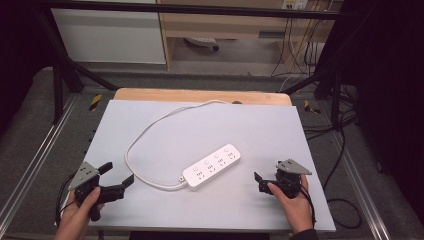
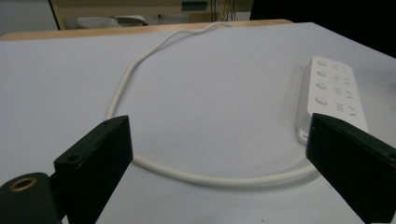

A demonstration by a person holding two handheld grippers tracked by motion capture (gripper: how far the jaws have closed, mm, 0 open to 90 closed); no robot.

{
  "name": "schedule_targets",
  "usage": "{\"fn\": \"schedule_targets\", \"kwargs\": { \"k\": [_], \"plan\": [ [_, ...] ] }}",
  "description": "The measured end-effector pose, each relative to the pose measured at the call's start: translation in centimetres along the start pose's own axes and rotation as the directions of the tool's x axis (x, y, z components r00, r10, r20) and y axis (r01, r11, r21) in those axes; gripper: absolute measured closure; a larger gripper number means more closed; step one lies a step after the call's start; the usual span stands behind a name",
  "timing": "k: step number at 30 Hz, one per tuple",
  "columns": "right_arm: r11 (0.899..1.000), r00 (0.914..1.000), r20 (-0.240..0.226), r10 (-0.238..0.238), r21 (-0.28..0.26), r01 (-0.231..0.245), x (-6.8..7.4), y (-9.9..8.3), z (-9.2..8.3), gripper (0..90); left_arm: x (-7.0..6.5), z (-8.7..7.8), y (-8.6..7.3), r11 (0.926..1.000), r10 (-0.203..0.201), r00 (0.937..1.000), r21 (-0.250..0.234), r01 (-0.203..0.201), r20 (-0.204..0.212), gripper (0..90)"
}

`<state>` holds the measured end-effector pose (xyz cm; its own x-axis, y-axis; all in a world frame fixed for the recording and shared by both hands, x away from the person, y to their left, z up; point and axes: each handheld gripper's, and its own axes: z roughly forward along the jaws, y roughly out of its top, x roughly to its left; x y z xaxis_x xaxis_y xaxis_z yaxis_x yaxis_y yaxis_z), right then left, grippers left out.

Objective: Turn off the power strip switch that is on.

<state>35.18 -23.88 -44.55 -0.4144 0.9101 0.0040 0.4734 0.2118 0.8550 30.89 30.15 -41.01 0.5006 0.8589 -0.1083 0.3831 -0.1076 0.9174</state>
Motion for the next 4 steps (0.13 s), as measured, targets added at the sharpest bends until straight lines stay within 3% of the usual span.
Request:
{"fn": "schedule_targets", "kwargs": {
  "k": [4],
  "plan": [
    [0.999,0.9998,0.016,-0.008,0.037,0.007,-0.23,-0.27,0.73,2.5,-0.22,0.11,-0.62,0.9998,-0.007,1.0,0.019,0.007,0.005,6.6]
  ]
}}
